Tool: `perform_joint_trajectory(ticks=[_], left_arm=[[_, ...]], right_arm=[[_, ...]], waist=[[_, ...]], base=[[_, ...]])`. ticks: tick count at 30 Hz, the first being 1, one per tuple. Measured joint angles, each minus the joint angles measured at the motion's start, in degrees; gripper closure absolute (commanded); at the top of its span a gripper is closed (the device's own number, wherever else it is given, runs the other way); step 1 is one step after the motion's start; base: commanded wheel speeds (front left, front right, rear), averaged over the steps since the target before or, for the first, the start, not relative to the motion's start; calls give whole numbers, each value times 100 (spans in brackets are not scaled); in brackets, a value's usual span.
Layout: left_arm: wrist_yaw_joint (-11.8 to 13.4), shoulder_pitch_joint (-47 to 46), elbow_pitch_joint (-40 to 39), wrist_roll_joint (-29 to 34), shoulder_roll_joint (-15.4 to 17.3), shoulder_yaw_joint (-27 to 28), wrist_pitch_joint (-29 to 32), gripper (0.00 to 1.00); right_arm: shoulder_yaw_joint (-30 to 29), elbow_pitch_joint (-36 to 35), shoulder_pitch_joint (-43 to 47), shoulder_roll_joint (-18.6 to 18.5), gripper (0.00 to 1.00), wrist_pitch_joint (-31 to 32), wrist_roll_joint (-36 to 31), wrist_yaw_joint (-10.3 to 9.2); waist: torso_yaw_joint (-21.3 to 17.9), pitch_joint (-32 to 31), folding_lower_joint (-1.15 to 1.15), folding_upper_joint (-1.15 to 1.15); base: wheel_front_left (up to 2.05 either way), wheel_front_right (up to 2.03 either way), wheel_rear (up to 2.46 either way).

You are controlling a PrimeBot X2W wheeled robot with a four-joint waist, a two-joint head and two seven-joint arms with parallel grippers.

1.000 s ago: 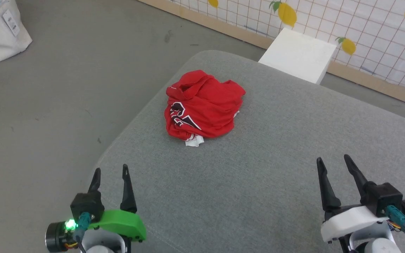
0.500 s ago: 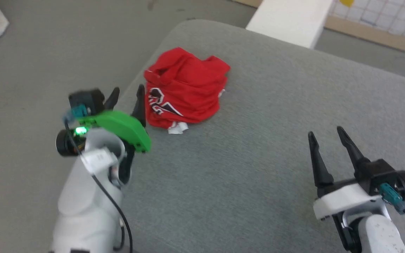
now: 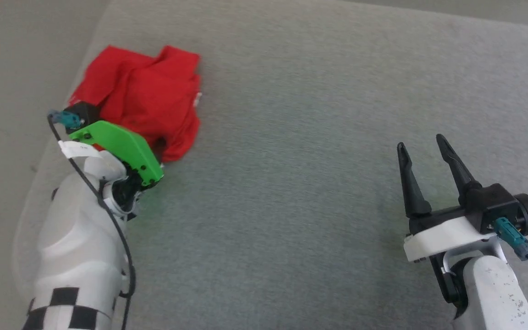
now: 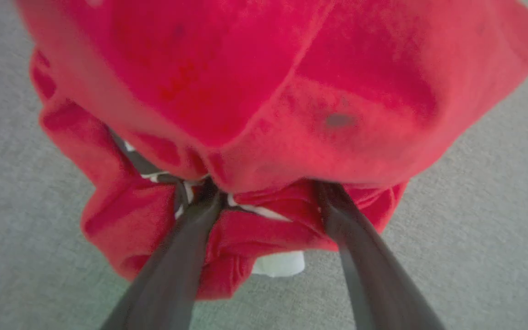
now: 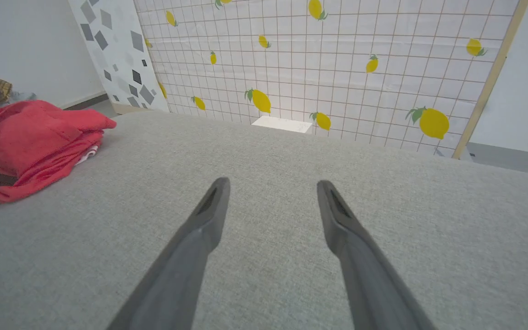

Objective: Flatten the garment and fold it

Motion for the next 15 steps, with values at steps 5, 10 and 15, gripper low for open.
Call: perform_joint_trajectory(ticks=[5,10,15], left_arm=[[71,84,-162,8,330,-7,338,100],[274,472,-765,237,470,58,-789,100],[377,596,-1492,616,516,115,-2388,100]], right_arm=[[-90,121,9,0,0,-67,24,0],[-124,241,52,-4,0,-127,132,0],[-116,388,151,-4,0,-177,276,0]], waist=[[-391,157,-1,0],[-579,54,-1,0],[-642,-264,-1,0]], base=[[0,0,0],[0,0,0],[0,0,0]])
